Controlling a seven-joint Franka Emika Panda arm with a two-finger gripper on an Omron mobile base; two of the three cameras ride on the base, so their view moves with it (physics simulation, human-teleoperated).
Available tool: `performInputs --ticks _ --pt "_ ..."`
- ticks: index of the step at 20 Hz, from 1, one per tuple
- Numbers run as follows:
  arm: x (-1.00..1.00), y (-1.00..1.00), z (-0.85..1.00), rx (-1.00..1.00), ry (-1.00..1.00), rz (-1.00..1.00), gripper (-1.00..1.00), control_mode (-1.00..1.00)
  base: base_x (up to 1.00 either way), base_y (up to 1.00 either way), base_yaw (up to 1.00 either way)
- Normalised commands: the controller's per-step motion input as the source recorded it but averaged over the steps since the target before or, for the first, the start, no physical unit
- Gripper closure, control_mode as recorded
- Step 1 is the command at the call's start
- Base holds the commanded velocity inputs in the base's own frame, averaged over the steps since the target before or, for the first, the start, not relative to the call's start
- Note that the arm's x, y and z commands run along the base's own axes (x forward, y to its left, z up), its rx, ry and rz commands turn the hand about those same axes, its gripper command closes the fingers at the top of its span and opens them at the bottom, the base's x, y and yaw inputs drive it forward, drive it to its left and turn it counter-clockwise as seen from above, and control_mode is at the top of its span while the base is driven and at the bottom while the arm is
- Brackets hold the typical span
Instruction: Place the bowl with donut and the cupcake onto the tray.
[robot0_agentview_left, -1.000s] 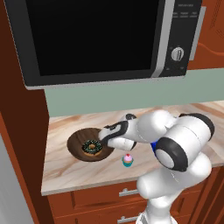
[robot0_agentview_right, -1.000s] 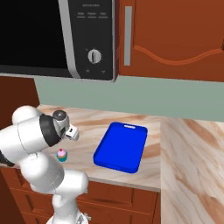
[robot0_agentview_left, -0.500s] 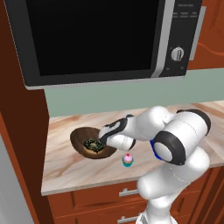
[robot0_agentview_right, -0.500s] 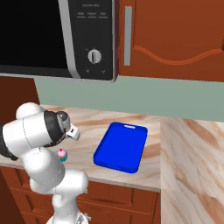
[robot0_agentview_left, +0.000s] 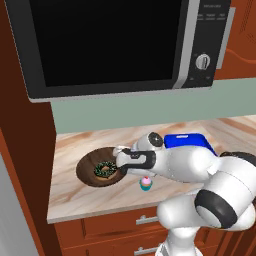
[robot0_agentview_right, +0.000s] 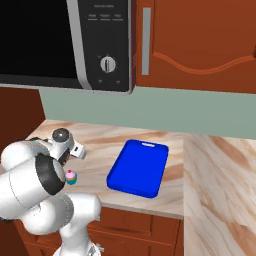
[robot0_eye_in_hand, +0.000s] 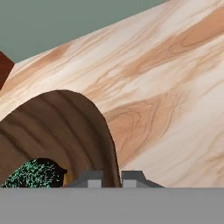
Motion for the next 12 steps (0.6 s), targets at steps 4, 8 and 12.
performInputs --ticks 4,8,12 --pt "-0.26 0.0 1.0 -0.01 0.02 -0.03 1.0 -1.0 0.0 0.0 0.0" --pt "-0.14 0.0 1.0 0.0 0.03 -0.05 1.0 -1.0 0.0 0.0 0.0" --pt "-0.06 -0.04 1.0 0.0 0.06 -0.08 1.0 -1.0 0.0 0.0 0.0"
